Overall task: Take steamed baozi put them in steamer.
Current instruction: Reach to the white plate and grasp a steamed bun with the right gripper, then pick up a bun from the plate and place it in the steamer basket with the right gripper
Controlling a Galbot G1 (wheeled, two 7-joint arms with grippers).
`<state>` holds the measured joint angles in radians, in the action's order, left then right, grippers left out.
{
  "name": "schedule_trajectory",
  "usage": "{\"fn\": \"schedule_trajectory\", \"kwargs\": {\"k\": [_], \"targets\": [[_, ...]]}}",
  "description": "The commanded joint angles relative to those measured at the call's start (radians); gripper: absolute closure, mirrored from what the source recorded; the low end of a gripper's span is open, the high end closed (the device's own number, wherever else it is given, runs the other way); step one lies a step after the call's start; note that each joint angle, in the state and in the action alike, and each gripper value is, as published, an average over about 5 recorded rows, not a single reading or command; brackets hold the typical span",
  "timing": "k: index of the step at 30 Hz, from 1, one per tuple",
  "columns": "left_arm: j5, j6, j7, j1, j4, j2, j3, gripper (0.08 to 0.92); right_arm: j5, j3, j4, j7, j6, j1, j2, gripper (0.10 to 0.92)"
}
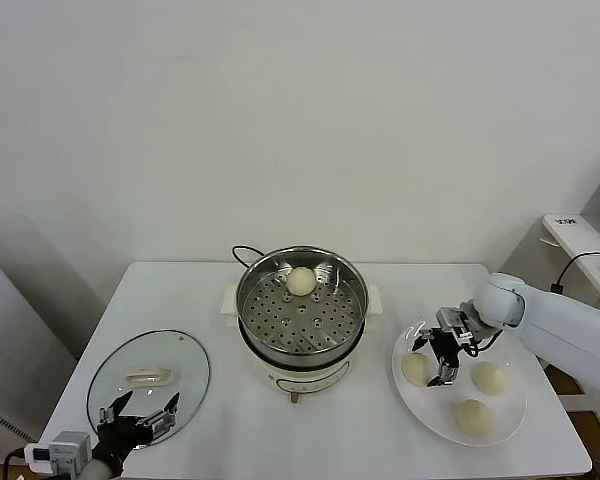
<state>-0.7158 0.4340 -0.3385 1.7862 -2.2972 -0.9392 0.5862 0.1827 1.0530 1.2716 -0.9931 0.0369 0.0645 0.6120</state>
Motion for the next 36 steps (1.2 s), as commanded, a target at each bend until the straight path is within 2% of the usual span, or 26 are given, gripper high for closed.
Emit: {"fn": "schedule_trajectory", "kwargs": {"k": [1, 5, 10, 16, 21, 24, 30, 36], "targets": [[0.0, 0.0, -0.001, -0.001, 0.0, -0.003, -0.001, 0.177, -0.023, -0.03, -0.006, 0.002, 0.003, -0.039, 0.008, 0.413], [0.0, 0.002, -0.002, -0.005, -0.002, -0.005, -0.003, 0.177, -0.027, -0.031, 0.002, 0.004, 0.002, -0.033, 0.005, 0.497], [0.0, 0.004, -0.004, -0.008, -0.002, -0.004, -0.004, 0.177, 0.039, 0.035, 0.059, -0.028, 0.006, 0.085, -0.037, 0.511], [-0.001, 0.005, -0.006, -0.016, 0.003, -0.003, -0.007, 0.177, 0.26, 0.307, 0.151, -0.116, 0.025, 0.507, -0.07, 0.51], [0.0, 0.007, -0.009, -0.021, 0.003, -0.006, -0.011, 0.177, 0.435, 0.528, 0.189, -0.169, 0.074, 0.842, -0.033, 0.508], [0.0, 0.006, -0.01, -0.021, 0.003, -0.007, -0.013, 0.177, 0.527, 0.576, 0.199, -0.175, 0.107, 0.934, 0.0, 0.508], [-0.001, 0.006, -0.011, -0.026, 0.006, -0.007, -0.015, 0.177, 0.709, 0.583, 0.217, -0.145, 0.185, 0.995, 0.07, 0.508], [-0.004, 0.003, -0.01, -0.031, 0.012, -0.006, -0.017, 0.177, 0.802, 0.491, 0.249, -0.003, 0.253, 0.915, 0.151, 0.508]]}}
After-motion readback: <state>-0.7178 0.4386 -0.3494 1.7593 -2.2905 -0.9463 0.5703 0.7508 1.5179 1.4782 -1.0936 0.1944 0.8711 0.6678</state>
